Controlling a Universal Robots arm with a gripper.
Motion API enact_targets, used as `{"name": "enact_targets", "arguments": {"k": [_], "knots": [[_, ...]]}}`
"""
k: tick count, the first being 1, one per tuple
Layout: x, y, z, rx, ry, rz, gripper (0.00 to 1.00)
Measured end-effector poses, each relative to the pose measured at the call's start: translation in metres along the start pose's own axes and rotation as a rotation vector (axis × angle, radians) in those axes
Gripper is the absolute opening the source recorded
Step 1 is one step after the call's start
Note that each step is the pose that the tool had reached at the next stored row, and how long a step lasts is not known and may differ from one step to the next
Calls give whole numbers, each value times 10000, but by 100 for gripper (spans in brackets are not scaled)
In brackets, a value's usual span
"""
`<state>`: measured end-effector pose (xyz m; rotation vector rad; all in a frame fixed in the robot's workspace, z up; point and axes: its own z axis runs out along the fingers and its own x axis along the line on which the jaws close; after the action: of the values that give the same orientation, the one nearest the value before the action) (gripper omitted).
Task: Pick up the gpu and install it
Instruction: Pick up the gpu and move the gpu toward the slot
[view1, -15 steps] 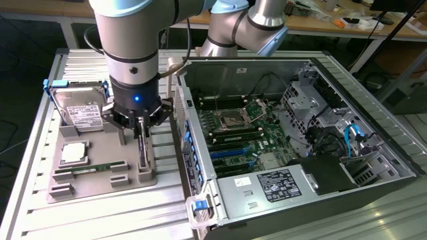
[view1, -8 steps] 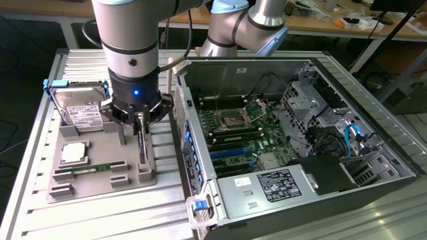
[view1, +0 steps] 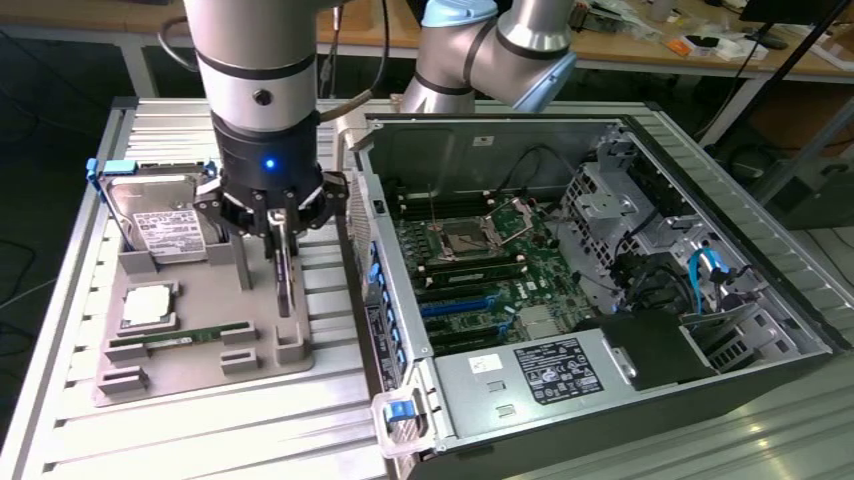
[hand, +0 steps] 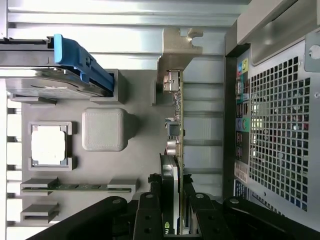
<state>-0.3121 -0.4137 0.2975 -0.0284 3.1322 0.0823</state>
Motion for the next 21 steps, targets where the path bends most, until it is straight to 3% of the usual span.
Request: {"name": "enact_targets", "arguments": {"k": [15, 21], "knots": [[-3, 19, -355, -1, -3, 0, 27], [-5, 29, -552, 0, -4, 0, 27]]}}
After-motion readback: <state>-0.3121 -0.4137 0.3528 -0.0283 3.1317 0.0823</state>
